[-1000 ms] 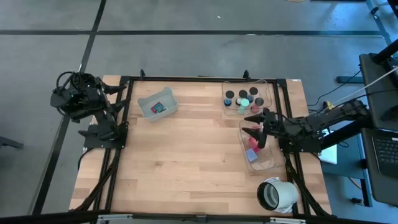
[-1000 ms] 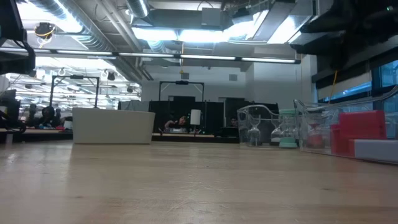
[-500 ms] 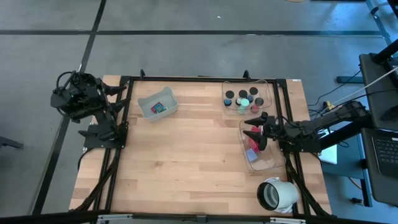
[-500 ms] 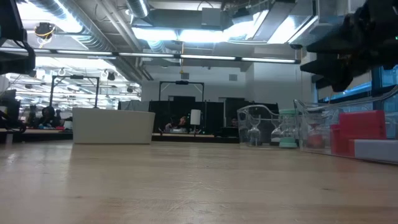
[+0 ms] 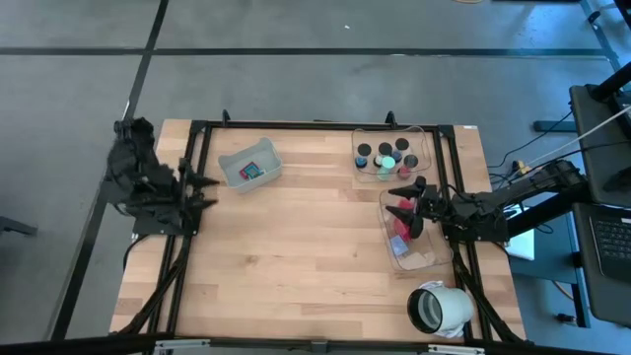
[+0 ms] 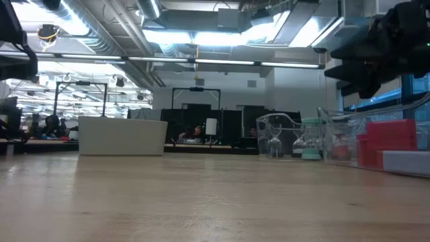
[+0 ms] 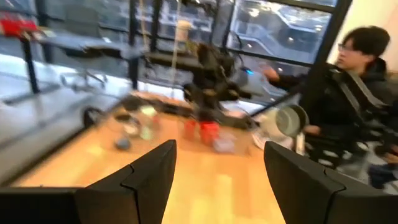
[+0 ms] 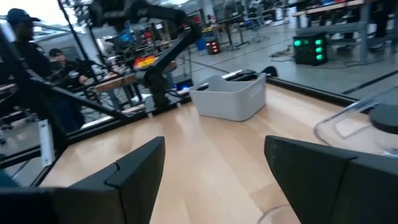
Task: Pick & Place Office items
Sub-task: Return to Home Position
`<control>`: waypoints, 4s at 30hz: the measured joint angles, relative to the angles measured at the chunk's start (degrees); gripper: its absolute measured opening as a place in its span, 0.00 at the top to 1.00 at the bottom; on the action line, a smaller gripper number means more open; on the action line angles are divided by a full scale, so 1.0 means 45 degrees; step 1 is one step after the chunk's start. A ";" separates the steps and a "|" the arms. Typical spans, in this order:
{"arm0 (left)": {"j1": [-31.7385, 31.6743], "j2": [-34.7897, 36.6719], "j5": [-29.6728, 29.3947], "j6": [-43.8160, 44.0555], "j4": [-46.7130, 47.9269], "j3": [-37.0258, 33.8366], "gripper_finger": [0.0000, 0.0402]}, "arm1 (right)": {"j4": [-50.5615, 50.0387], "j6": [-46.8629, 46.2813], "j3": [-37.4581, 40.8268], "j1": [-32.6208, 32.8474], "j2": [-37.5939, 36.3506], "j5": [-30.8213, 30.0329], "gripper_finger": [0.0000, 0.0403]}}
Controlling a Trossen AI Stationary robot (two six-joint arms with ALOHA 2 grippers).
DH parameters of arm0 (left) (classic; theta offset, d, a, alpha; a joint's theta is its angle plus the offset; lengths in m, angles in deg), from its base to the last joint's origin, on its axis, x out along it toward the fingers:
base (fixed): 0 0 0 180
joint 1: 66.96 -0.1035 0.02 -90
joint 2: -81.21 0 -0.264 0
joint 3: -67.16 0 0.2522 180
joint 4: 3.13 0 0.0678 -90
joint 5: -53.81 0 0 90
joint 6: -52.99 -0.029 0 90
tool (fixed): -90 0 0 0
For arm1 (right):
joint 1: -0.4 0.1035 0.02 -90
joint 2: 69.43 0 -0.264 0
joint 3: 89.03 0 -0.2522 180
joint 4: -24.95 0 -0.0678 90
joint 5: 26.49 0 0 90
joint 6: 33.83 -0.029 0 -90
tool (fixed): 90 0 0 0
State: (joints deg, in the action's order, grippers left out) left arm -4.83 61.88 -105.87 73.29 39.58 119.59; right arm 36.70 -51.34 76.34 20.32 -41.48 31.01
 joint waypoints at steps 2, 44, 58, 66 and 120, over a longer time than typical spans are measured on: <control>0.0000 0.0000 0.0296 0.0932 -0.0059 -0.0624 0.40 | -0.0004 0.0003 0.0000 0.0000 0.0000 -0.0351 0.31; -1.2236 -0.0001 1.4842 -0.1966 -0.8767 -0.6846 0.40 | -0.0162 0.0009 -0.0019 0.0000 0.0010 -0.1004 0.49; -1.2866 -0.0010 1.4898 -0.3471 -0.8665 -0.6846 0.40 | -0.0221 0.0015 -0.0019 0.0000 0.0010 -0.0907 0.49; -1.2916 -0.0013 1.4072 -0.4124 -1.0995 -0.8399 0.40 | -0.0192 0.0016 -0.0019 0.0000 0.0013 -0.0889 0.49; -1.2939 -0.0010 1.2208 -0.5354 -0.9855 -0.8376 0.40 | -0.0250 0.0015 -0.0019 0.0000 0.0024 -0.0916 0.49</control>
